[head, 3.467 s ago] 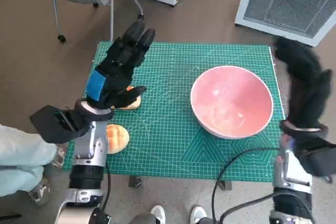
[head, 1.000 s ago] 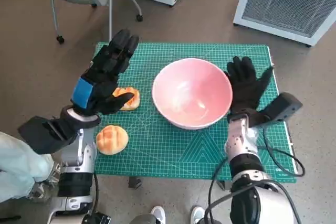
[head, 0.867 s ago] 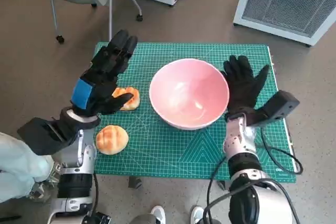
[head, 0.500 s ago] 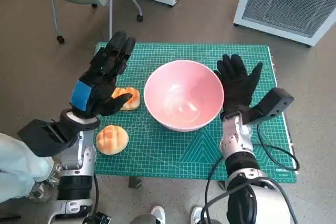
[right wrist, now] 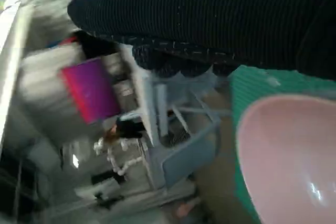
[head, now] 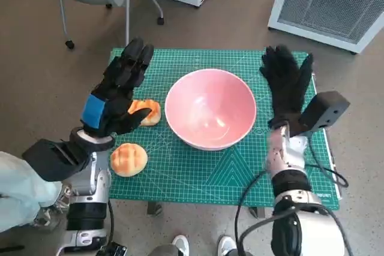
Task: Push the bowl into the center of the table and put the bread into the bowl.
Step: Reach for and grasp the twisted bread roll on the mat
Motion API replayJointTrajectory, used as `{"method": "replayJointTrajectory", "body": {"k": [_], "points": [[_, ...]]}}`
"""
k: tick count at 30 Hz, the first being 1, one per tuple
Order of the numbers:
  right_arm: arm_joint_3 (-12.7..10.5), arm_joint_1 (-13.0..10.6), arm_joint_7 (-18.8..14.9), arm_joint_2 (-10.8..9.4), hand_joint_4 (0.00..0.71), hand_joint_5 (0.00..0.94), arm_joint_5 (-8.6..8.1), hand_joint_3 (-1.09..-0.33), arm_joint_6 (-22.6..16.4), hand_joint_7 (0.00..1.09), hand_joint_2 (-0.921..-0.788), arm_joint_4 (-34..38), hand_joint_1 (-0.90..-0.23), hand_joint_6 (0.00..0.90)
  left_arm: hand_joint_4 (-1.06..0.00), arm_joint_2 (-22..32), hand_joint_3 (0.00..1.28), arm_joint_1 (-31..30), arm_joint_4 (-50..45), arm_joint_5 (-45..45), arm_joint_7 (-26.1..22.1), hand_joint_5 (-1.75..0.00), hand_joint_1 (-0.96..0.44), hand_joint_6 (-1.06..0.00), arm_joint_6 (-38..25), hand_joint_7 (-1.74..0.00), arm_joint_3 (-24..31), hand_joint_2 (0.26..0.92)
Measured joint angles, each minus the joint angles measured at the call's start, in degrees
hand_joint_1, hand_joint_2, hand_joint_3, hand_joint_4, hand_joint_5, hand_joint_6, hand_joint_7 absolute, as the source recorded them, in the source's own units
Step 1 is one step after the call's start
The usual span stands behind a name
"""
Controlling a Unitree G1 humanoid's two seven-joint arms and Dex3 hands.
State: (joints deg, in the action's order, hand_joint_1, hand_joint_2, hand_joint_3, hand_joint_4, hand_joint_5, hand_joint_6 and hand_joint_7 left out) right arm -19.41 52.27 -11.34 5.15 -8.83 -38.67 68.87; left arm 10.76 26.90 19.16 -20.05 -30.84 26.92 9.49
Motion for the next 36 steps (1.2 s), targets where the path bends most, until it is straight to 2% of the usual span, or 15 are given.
{"method": "replayJointTrajectory", "body": {"k": [2,5,7,10,14,18,24,29,36], "points": [[1.5,-1.0,-0.9,0.7,0.207,0.001,1.09,-0.899,-2.9,0.27,-0.921,-1.9,-0.672,0.193,-0.10,-0.3,0.18,0.1,0.2,0.0,0.0,0.00,-0.59,-0.23,0.1,-0.01,-0.3,0.921],[3.0,-2.6,-2.3,1.4,0.193,0.001,1.77,-0.865,-6.0,0.27,-0.921,-5.3,-0.702,0.187,-0.10,-0.8,0.19,0.3,0.5,0.0,0.0,0.00,-0.59,-0.23,0.3,-0.01,-0.6,0.921],[3.7,-3.8,-3.4,1.4,0.185,0.001,1.66,-0.838,-6.9,0.27,-0.921,-8.0,-0.714,0.180,-0.11,-1.2,0.19,0.5,0.8,0.0,0.0,0.00,-0.60,-0.23,0.4,-0.01,-0.8,0.921],[4.7,-6.2,-5.6,1.2,0.170,0.000,0.42,-0.798,-7.1,0.28,-0.921,-13.8,-0.725,0.163,-0.11,-2.0,0.19,1.0,1.0,-0.1,-0.1,-0.01,-0.61,-0.23,0.4,-0.01,-1.1,0.921],[6.4,-9.9,-7.6,1.0,0.160,0.000,-1.18,-0.768,-5.4,0.29,-0.921,-23.0,-0.729,0.148,-0.12,-2.7,0.19,1.6,1.3,-0.2,-0.4,-0.01,-0.62,-0.23,0.4,0.00,-1.6,0.921],[8.3,-14.3,-8.2,0.9,0.157,0.000,-2.05,-0.758,-2.4,0.30,-0.921,-33.0,-0.720,0.141,-0.12,-3.3,0.19,2.3,1.7,-0.3,-0.9,-0.01,-0.62,-0.23,0.5,-0.01,-1.8,0.921],[10.9,-19.7,-8.2,1.3,0.153,0.000,-1.96,-0.761,1.7,0.42,-0.921,-44.7,-0.718,0.080,-0.13,-3.7,0.20,3.3,2.4,-0.2,-1.3,-0.01,-0.62,-0.23,1.2,-0.01,-1.9,0.921],[12.2,-21.8,-8.1,1.5,0.150,0.000,-1.70,-0.763,4.3,0.46,-0.921,-50.6,-0.725,0.065,-0.13,-3.7,0.20,3.8,2.4,-0.2,-1.6,-0.01,-0.62,-0.23,1.4,-0.01,-2.0,0.921],[13.1,-22.8,-8.1,1.6,0.147,0.000,-1.76,-0.758,6.4,0.48,-0.921,-54.8,-0.748,0.053,-0.13,-3.6,0.20,4.2,2.4,-0.2,-2.3,-0.01,-0.62,-0.23,1.4,0.00,-2.0,0.921]]}}
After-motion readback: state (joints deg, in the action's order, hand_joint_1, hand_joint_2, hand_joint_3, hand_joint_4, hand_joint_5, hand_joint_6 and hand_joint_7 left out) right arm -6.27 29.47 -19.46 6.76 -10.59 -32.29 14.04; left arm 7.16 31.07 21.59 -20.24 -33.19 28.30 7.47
